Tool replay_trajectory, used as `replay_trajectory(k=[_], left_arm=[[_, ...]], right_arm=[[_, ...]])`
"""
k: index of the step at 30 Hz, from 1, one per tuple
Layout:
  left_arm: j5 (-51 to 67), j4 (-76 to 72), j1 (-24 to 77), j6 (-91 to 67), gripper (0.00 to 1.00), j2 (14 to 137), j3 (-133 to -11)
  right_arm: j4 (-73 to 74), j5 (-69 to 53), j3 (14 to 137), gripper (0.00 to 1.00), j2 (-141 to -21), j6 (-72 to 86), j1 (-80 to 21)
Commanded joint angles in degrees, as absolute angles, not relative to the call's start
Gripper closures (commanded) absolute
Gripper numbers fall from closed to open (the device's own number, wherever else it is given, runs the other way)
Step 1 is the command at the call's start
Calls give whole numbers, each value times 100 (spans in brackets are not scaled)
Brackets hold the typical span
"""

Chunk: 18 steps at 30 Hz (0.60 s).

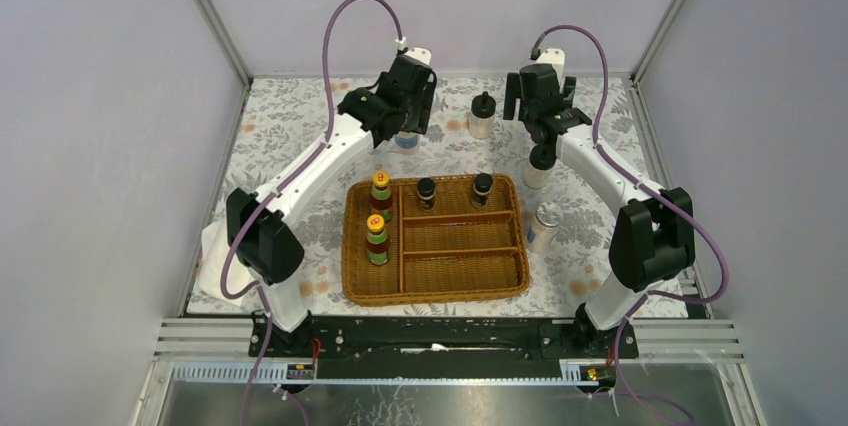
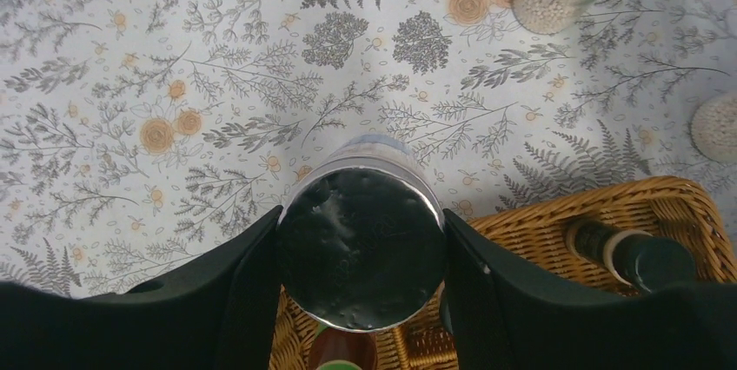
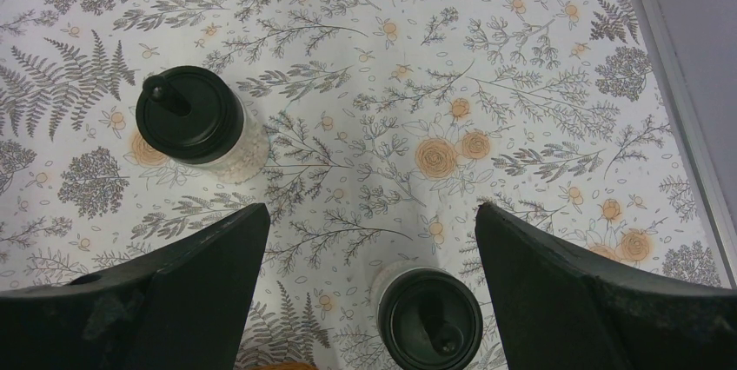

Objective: Organize the condiment bottles
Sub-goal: Pick up the bottle from the center of the board, then place the bottle in the storage box.

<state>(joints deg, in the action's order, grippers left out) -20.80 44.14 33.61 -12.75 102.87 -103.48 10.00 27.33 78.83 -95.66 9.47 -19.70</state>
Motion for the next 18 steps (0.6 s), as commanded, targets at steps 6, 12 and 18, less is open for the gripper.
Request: replay_trajectory(k=[6, 12, 18], left_arm=[[-2499, 4226, 3764, -944, 100, 9599, -10567], [-2595, 4283, 4011, -939, 100, 9346, -10529], [-2746, 4411, 4308, -940, 100, 9182, -10594]], right_arm=[[899, 2820, 7954, 4, -9534, 942, -1915], [896, 2817, 7972, 4, -9565, 949, -1903], [890, 2829, 7971, 4, -9553, 943, -1881]])
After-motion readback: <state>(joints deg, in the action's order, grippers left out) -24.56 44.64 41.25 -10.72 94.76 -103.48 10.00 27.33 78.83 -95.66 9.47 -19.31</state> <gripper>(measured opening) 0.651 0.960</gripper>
